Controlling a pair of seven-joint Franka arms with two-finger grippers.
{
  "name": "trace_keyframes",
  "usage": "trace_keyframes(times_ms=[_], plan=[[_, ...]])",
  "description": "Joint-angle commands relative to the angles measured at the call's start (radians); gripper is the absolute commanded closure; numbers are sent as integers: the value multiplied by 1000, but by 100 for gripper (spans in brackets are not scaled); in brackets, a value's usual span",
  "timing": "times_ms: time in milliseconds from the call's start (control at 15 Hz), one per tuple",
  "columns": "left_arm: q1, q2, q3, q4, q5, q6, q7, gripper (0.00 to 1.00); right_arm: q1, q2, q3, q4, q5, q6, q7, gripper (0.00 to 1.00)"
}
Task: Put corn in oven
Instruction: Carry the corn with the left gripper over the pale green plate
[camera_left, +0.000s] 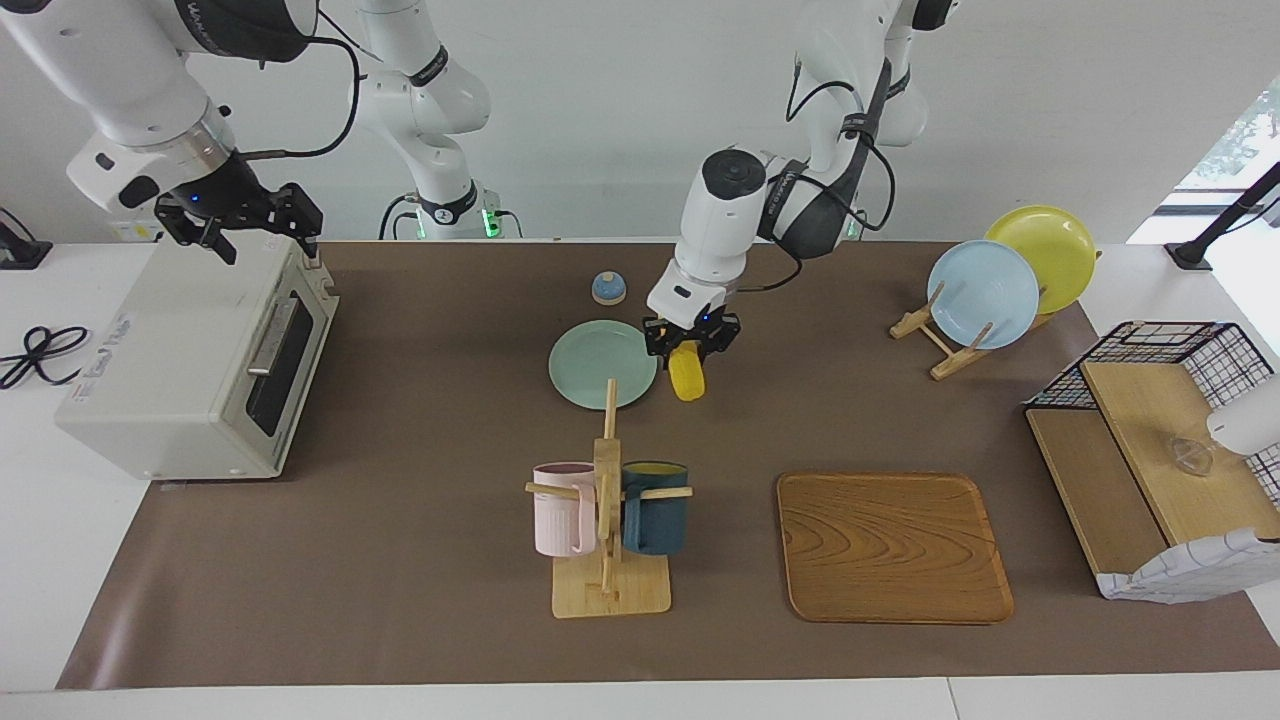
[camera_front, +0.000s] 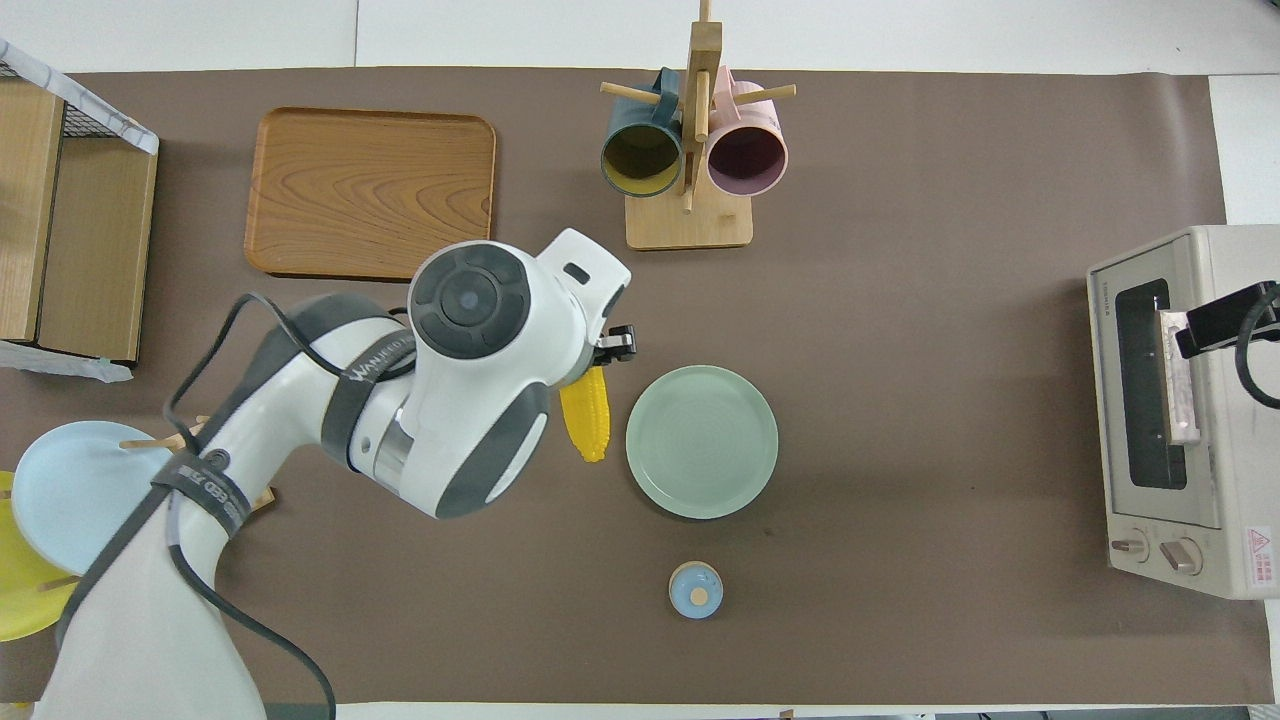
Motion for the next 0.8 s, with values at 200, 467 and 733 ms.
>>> trace_keyframes(times_ms=[200,467,733], plan=[[-166,37,23,-52,-30,167,-114,100,-11,-31,7,-71,-14,90,8,41],[-205,112,24,-51,-30,250,-134,100,-28,-88,7,-212,-10,211,-154,100],[-205,123,24,-52,-30,254,-125,100,-31,-183,4,-467,-85,443,-32,100]])
